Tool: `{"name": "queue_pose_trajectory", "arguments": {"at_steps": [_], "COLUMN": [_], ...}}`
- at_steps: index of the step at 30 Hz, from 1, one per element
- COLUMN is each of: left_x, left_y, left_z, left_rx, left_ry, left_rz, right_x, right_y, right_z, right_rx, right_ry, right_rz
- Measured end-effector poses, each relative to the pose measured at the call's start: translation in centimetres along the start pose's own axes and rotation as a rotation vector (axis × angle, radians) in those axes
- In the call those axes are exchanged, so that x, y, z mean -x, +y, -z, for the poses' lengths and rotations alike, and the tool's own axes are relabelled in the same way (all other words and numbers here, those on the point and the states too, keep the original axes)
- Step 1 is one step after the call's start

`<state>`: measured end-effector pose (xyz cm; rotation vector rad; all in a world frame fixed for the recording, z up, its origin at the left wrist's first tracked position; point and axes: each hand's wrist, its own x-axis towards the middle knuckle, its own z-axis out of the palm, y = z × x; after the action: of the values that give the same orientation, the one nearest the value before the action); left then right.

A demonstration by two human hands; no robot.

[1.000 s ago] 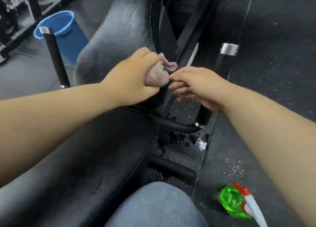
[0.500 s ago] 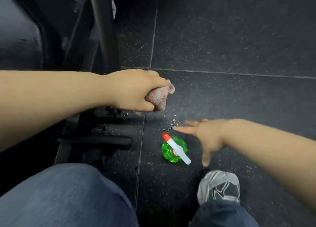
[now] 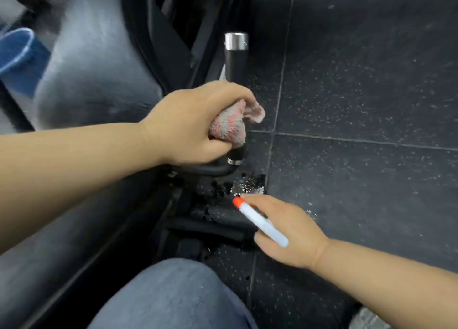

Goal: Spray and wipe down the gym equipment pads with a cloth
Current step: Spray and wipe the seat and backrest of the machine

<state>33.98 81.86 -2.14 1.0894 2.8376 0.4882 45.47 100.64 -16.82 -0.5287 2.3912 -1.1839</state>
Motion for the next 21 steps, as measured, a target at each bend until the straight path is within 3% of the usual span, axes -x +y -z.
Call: {"name": "queue_pose_trajectory", "arguments": {"at_steps": [2,5,9,11,13,18,21], "left_x": [1.3,2.6,4.1,4.5,4.3,4.6,5.0], "left_y": [-1.7,-4.9,-10.3,-12.0,-12.6,-13.2,-13.5], "left_z": [3.6,7.2,8.1,7.7,7.2,6.4,6.2], "left_rx": [-0.027,-0.08,0.006,0.034,0.019,0.053,0.12], "left_ry": [0.163,0.305,0.069,-0.014,0.003,0.044,0.062], "left_rz": [0.128,0.534,1.021,1.085,1.08,1.051,1.067], "right_x": [-2.3,-6.8,-11.6,-12.9,-13.5,-15.3,-16.0], "right_y": [-4.0,-8.1,-10.6,-10.9,-11.1,-10.9,-11.7], "right_z": [1.1,2.2,2.6,2.7,2.7,3.3,5.3], "right_rx": [-0.213,-0.472,-0.637,-0.615,-0.657,-0.807,-0.833], "right_ry": [0.095,0.167,0.146,0.065,0.018,0.105,0.091], "right_rz": [0.016,-0.037,-0.204,-0.24,-0.267,-0.325,-0.257]}}
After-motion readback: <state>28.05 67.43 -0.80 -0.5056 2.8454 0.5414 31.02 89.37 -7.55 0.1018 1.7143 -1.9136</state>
